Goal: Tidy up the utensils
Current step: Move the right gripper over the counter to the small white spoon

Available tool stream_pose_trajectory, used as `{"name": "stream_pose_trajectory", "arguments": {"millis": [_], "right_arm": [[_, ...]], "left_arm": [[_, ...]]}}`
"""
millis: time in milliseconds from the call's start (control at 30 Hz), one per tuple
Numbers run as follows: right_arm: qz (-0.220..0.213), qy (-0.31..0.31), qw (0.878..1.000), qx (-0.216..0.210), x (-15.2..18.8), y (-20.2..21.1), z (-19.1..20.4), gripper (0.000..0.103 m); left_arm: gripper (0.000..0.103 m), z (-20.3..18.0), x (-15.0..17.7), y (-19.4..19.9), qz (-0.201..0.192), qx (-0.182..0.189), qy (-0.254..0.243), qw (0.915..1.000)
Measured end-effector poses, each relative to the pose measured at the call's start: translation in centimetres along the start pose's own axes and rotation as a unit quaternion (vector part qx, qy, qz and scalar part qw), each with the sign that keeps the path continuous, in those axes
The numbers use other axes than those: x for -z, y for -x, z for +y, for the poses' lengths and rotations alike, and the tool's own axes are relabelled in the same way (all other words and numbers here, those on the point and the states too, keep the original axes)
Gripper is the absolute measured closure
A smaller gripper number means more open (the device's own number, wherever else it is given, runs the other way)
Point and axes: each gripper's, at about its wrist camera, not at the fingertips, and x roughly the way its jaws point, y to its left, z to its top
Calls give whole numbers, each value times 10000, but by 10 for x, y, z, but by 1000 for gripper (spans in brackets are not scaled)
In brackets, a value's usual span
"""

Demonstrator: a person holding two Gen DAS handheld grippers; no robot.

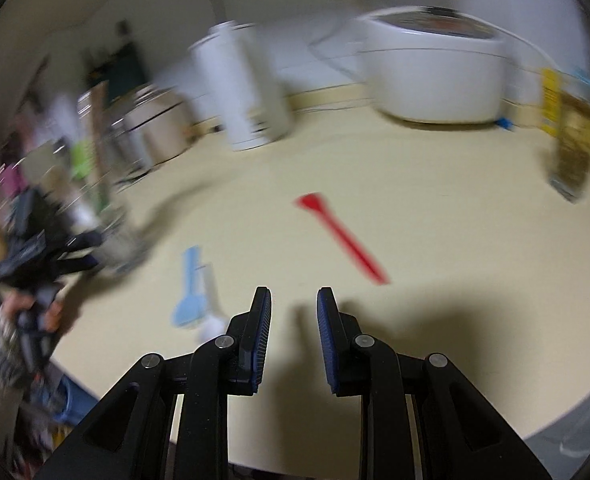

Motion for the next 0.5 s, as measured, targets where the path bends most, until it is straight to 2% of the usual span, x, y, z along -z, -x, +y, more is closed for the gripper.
{"name": "stream_pose_trajectory", "arguments": {"millis": [67,267,500], "right_arm": [[31,227,9993,-283,3,-3,11,79],[11,734,9952,-642,13,-1,32,79],[106,1168,9924,-369,23,-8,45,78]], "left_arm": [[9,0,0,0,0,0,0,10000],[9,0,0,0,0,0,0,10000],[9,0,0,0,0,0,0,10000]]}}
